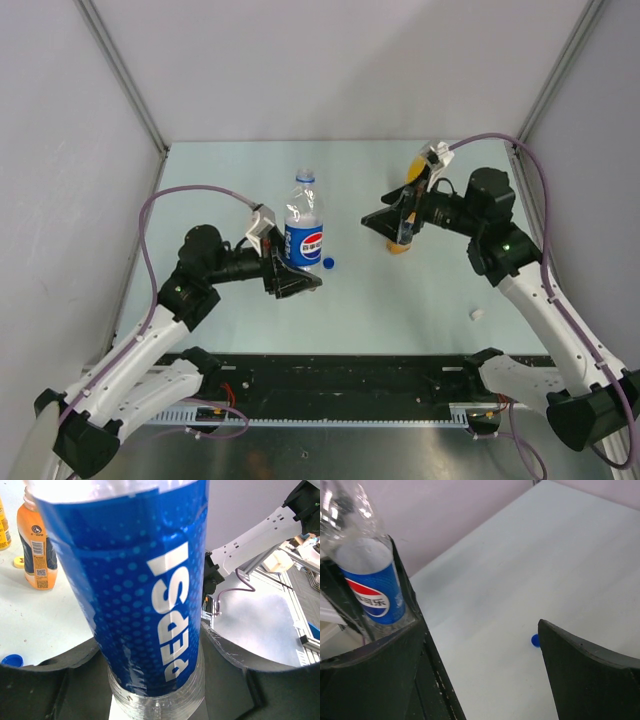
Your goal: Unscrew the bottle caps
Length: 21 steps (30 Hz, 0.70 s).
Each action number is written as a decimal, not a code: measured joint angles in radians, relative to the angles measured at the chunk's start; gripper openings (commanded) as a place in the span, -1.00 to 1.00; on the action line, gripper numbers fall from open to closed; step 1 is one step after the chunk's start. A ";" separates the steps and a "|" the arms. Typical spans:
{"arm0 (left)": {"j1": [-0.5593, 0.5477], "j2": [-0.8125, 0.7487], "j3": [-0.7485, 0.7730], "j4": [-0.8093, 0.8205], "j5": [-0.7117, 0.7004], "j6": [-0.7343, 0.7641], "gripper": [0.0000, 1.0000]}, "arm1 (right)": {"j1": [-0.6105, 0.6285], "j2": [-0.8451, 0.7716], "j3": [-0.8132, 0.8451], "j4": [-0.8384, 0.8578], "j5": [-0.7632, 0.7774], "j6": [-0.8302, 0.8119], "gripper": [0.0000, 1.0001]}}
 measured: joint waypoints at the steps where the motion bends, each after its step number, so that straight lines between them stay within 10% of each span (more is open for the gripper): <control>1: 0.000 0.003 0.000 0.005 0.006 0.000 -1.00 | -0.013 -0.006 0.000 0.014 -0.018 0.014 0.99; 21: 0.000 0.053 -0.020 0.045 0.035 -0.017 -1.00 | -0.139 0.042 0.000 0.376 -0.196 0.407 0.99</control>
